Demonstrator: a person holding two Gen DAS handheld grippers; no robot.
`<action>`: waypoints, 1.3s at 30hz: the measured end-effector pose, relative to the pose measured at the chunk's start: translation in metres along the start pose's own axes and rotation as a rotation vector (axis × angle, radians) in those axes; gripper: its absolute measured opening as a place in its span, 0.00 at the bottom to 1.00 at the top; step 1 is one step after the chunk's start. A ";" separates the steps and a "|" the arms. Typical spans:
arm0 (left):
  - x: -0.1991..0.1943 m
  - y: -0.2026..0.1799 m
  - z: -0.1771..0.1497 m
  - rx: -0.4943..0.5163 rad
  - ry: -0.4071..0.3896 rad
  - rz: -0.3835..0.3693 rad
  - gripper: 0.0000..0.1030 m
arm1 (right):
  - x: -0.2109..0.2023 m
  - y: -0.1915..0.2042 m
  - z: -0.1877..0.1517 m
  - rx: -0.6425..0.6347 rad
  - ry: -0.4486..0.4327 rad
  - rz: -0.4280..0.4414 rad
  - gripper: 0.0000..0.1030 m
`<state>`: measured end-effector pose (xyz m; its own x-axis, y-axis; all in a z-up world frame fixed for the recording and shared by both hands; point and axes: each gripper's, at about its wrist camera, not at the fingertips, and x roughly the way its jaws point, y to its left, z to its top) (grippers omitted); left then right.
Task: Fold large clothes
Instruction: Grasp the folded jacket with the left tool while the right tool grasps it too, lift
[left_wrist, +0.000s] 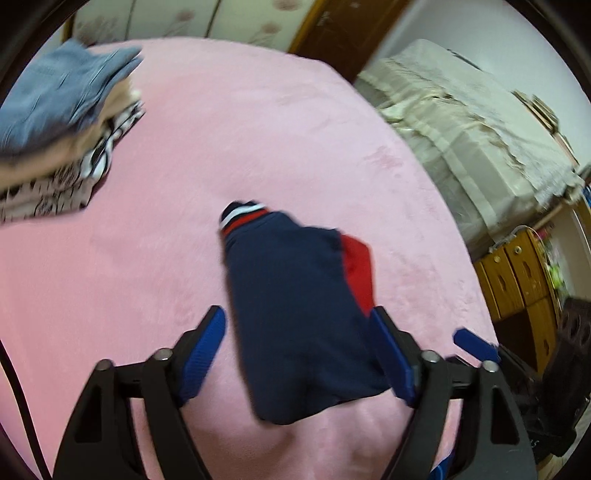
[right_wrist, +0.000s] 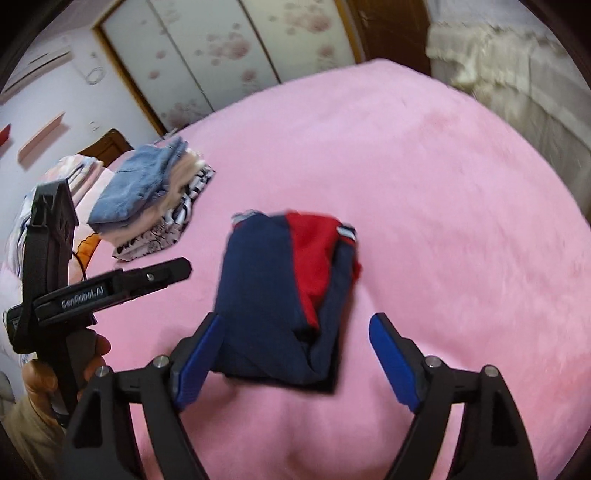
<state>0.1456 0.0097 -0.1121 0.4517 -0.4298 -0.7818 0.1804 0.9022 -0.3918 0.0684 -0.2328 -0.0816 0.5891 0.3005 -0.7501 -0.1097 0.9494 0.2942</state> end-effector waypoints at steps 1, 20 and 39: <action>-0.002 -0.002 0.002 0.002 -0.005 -0.010 0.84 | -0.003 0.002 0.003 -0.010 -0.011 -0.002 0.81; 0.110 0.063 -0.016 -0.255 0.184 -0.198 0.85 | 0.136 -0.058 0.007 0.210 0.264 0.208 0.90; 0.092 0.046 -0.005 -0.244 0.115 -0.237 0.44 | 0.142 -0.046 0.020 0.269 0.240 0.396 0.28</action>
<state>0.1909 0.0110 -0.2043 0.3182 -0.6400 -0.6994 0.0482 0.7477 -0.6622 0.1731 -0.2353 -0.1895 0.3410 0.6734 -0.6560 -0.0588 0.7117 0.7000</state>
